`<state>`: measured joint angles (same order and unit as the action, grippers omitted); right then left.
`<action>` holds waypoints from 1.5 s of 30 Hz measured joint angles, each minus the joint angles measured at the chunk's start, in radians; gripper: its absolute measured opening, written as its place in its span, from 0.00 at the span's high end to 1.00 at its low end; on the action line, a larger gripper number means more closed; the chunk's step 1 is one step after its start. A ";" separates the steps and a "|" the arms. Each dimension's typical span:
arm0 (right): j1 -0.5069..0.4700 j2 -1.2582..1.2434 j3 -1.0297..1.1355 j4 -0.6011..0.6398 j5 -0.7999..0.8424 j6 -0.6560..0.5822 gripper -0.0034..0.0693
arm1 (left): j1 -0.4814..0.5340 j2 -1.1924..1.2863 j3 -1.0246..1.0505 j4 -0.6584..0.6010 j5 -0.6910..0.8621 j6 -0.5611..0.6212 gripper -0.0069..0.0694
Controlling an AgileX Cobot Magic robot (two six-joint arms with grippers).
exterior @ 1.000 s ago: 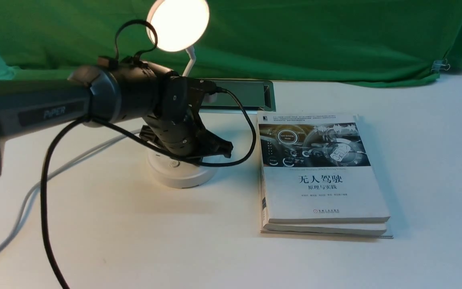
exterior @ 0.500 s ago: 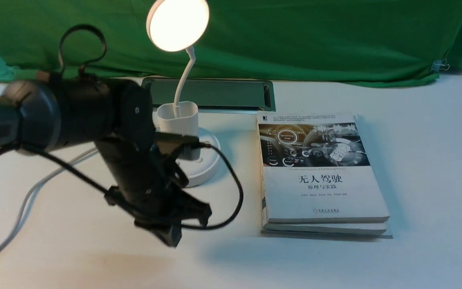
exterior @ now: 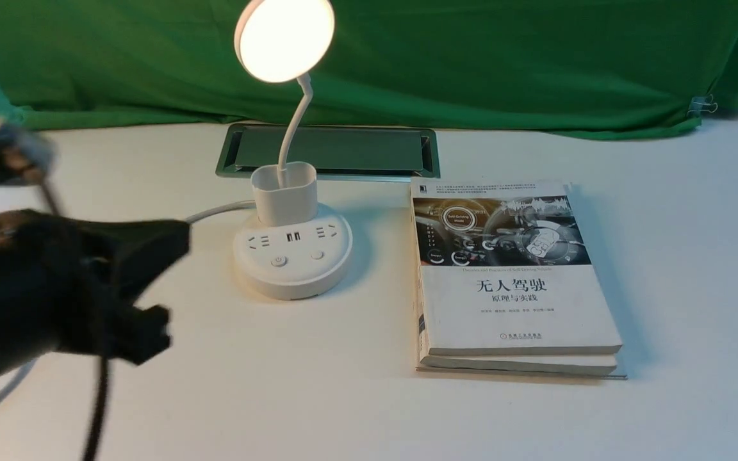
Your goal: Turn on the desk lamp on the white desktop with your hand.
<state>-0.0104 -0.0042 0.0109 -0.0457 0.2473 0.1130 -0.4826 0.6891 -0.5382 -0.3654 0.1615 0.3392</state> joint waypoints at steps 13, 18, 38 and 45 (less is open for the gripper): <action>0.000 0.000 0.000 0.000 0.000 0.000 0.62 | 0.000 -0.221 0.413 0.126 -0.122 0.057 0.91; 0.000 0.000 0.000 0.000 0.000 0.000 0.62 | 0.000 -0.221 0.452 0.129 -0.258 0.056 0.91; 0.000 0.000 0.000 0.000 -0.004 0.000 0.62 | 0.239 -0.684 0.542 0.244 -0.309 -0.163 0.91; 0.000 0.000 0.000 0.000 -0.001 0.000 0.62 | 0.313 -0.688 0.545 0.267 0.070 -0.267 0.91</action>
<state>-0.0104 -0.0042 0.0109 -0.0457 0.2466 0.1133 -0.1695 0.0006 0.0069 -0.0980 0.2314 0.0726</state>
